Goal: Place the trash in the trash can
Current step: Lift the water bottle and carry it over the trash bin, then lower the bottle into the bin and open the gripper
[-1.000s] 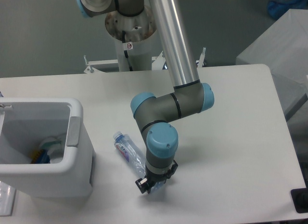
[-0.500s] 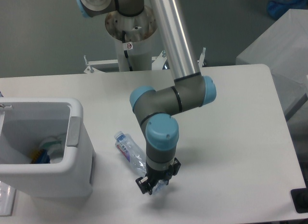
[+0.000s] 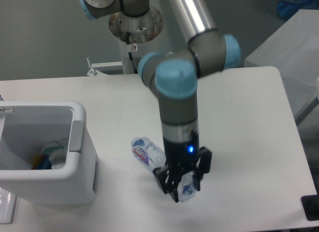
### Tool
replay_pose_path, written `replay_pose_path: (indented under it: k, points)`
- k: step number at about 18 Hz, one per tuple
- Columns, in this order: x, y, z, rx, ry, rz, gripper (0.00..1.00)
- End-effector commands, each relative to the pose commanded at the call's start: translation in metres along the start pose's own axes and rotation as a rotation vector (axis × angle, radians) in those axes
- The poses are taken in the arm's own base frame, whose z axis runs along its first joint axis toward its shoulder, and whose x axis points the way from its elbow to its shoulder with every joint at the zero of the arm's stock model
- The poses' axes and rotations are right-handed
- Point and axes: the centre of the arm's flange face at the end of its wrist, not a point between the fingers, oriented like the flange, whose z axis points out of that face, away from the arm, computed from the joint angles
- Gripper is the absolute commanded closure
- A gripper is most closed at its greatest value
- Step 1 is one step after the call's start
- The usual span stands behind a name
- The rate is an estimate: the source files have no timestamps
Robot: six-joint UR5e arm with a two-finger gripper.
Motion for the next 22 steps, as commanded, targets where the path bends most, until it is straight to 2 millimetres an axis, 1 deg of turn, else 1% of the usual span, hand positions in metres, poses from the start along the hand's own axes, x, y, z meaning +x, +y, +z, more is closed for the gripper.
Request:
replay_pose_path:
  k: [2,3,5,7,8,10,11,12,13,15,16,17,18,20,22]
  points:
    - [0.016,-0.015,-0.031,0.045,0.06,0.008,0.38]
    - [0.023,-0.021,-0.05,0.07,0.08,0.016,0.38]
    - [0.033,-0.028,-0.077,0.104,0.101,0.025,0.38]
    - [0.056,-0.023,-0.092,0.099,0.192,0.048,0.38]
    - [0.062,-0.024,-0.104,0.11,0.211,0.054,0.38]
    - [0.074,-0.022,-0.113,0.114,0.24,0.068,0.38]
    - [0.086,-0.018,-0.117,0.113,0.256,0.08,0.38]
    - [0.098,-0.013,-0.12,0.109,0.271,0.094,0.38]
    - [0.107,-0.008,-0.12,0.101,0.284,0.103,0.38]
    - [0.133,0.006,-0.119,0.081,0.316,0.129,0.38]
    - [0.143,0.014,-0.116,0.066,0.329,0.136,0.38]
    - [0.158,0.025,-0.115,0.05,0.347,0.156,0.38]
    - [0.163,0.029,-0.11,0.039,0.352,0.159,0.38]
    - [0.183,0.044,-0.101,0.012,0.377,0.186,0.38]
    - [0.195,0.057,-0.091,-0.017,0.388,0.198,0.38]
